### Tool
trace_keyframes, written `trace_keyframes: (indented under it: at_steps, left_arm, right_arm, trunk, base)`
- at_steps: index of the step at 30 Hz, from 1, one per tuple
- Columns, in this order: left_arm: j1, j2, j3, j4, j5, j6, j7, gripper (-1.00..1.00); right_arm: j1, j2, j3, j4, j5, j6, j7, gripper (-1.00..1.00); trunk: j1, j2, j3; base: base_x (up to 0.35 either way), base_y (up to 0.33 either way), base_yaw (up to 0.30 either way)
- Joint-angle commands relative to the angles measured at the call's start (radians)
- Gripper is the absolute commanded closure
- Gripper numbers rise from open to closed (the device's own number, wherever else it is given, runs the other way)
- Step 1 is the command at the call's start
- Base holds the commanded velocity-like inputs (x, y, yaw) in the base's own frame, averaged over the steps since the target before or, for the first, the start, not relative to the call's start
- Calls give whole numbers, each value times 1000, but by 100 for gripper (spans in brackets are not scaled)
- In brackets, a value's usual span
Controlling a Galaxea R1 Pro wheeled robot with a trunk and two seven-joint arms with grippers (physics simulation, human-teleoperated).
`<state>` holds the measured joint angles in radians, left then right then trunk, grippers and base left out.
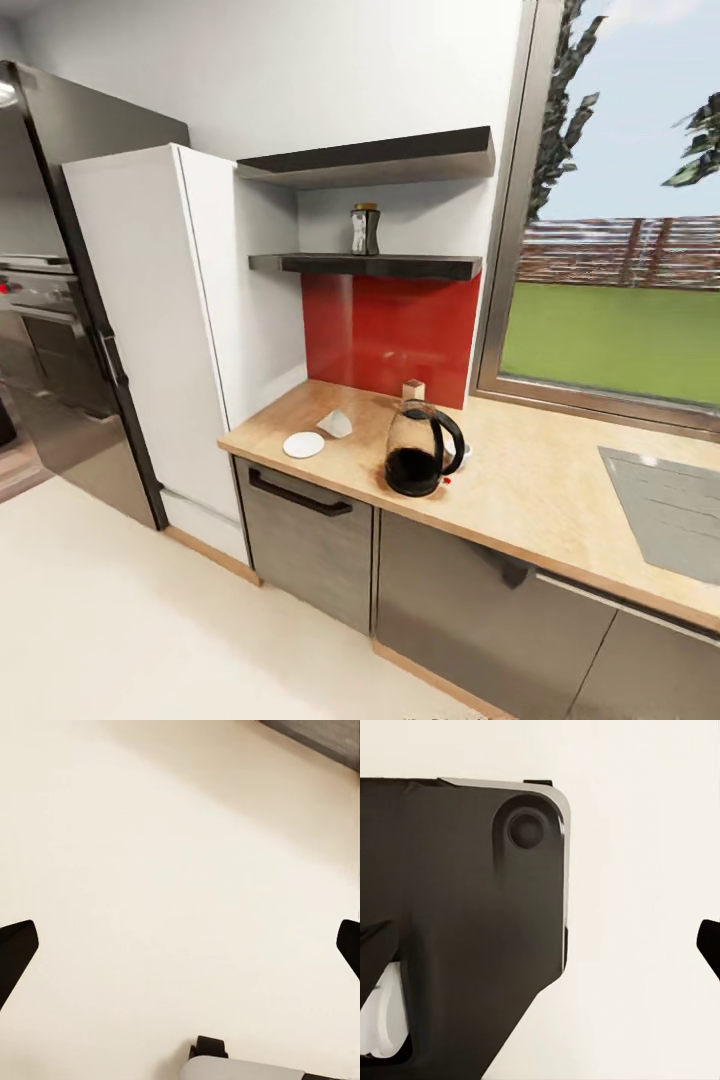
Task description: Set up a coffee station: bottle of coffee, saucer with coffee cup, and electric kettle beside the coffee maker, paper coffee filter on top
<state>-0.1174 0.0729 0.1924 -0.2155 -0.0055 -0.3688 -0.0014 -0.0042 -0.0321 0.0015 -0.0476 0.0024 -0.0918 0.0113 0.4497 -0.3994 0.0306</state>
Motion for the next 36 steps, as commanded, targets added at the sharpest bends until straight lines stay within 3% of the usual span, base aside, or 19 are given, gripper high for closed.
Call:
trace_keyframes:
  at_steps: [1,11,27,28,29,33,36]
  left_arm:
    - [0,0,2,0,-1,-3,0,-100]
    - [-1,-5,-4,-2,-1,-6,0,-100]
    - [-9,-2,-1,-21,1,-8,-1,-100]
    - [-11,-3,-1,-34,2,-9,-1,-100]
    - [-31,-10,6,-198,11,-8,1,-100]
    - [-51,-19,4,-324,14,-9,-6,-100]
    - [-111,-30,1,-432,15,-3,-10,-100]
  right_arm:
    - [-1,0,0,1,0,-3,1,-100]
    - [-1,0,-1,-36,0,-3,1,-100]
    - [-1,9,-1,-41,0,-3,1,-100]
    - [-1,9,-1,-41,0,-3,1,-100]
    - [-1,13,-1,-42,-1,-3,1,-100]
    - [-1,15,-3,-42,-1,-3,0,-100]
    - [-1,15,-3,-40,0,-3,0,-100]
  trunk:
    - [0,-1,0]
    - [0,-1,0]
    - [0,-1,0]
    - [0,-1,0]
    - [0,-1,0]
    - [0,-1,0]
    - [0,-1,0]
  base:
    - [0,1,-267]
    - [12,0,-248]
    - [79,0,-14]
    - [0,0,0]
    - [0,0,0]
    - [0,0,0]
    - [0,0,0]
